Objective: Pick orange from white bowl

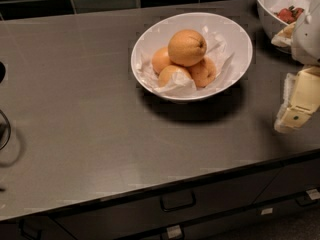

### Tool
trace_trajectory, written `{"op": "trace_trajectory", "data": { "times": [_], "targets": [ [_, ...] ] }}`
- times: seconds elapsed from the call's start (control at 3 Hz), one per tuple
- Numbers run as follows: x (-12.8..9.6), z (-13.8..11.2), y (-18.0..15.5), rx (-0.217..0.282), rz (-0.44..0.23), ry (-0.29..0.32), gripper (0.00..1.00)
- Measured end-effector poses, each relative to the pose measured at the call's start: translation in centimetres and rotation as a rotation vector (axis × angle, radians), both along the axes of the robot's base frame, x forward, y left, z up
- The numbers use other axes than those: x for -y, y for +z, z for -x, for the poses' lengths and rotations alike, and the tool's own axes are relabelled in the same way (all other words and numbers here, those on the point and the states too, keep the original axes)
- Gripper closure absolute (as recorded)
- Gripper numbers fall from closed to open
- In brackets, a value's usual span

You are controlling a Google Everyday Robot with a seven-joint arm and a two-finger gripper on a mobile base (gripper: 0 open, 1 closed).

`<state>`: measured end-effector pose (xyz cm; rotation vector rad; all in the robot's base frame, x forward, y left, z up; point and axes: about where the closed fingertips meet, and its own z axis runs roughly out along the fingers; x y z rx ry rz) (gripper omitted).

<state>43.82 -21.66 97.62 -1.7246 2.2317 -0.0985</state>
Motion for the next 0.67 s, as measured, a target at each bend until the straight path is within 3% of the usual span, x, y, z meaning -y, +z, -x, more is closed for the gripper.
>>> {"op": "trace_trajectory", "data": {
  "times": [0.33, 0.67],
  "targets": [
    [0.0, 0.0, 0.0, 0.0, 0.0, 0.0, 0.0],
    [-1.3, -2.6, 0.3, 0.009, -0.001, 0.047, 0.0]
  ]
}}
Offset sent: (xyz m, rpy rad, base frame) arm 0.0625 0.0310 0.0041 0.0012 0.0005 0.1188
